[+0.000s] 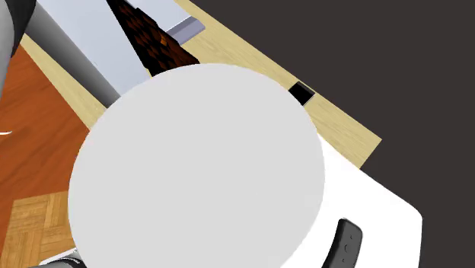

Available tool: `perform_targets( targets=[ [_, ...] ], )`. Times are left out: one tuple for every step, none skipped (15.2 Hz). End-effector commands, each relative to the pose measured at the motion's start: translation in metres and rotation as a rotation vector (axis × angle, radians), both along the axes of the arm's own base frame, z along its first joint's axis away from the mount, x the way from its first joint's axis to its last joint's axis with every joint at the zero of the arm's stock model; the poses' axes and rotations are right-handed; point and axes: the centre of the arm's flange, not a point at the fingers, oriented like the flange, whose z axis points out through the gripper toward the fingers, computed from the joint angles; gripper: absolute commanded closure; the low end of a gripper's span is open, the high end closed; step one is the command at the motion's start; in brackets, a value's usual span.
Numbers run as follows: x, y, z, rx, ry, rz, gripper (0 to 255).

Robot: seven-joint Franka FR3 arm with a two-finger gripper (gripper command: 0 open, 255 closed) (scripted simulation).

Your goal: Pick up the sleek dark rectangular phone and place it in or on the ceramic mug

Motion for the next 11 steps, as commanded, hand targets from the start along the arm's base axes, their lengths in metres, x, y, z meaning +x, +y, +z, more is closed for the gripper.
perform_targets(
  targets=[
    [0.019, 0.014, -0.012, 0.007, 0.004, 0.022, 0],
    [0.027, 0.022, -0.019, 0.010, 0.006, 0.033, 0],
    [0.035, 0.030, -0.025, 0.013, 0.009, 0.043, 0],
    [0.043, 0.038, -0.031, 0.015, 0.011, 0.054, 0],
    [0.051, 0.046, -0.037, 0.018, 0.014, 0.065, 0],
    [0.059, 0.054, -0.044, 0.021, 0.016, 0.075, 0],
    [0.066, 0.063, -0.050, 0.024, 0.018, 0.086, 0],
    [0.074, 0.072, -0.056, 0.027, 0.021, 0.097, 0],
    [0.081, 0.080, -0.062, 0.030, 0.023, 0.108, 0],
    [0.089, 0.089, -0.069, 0.033, 0.025, 0.118, 0],
    [0.096, 0.098, -0.075, 0.036, 0.028, 0.129, 0]
  ],
)
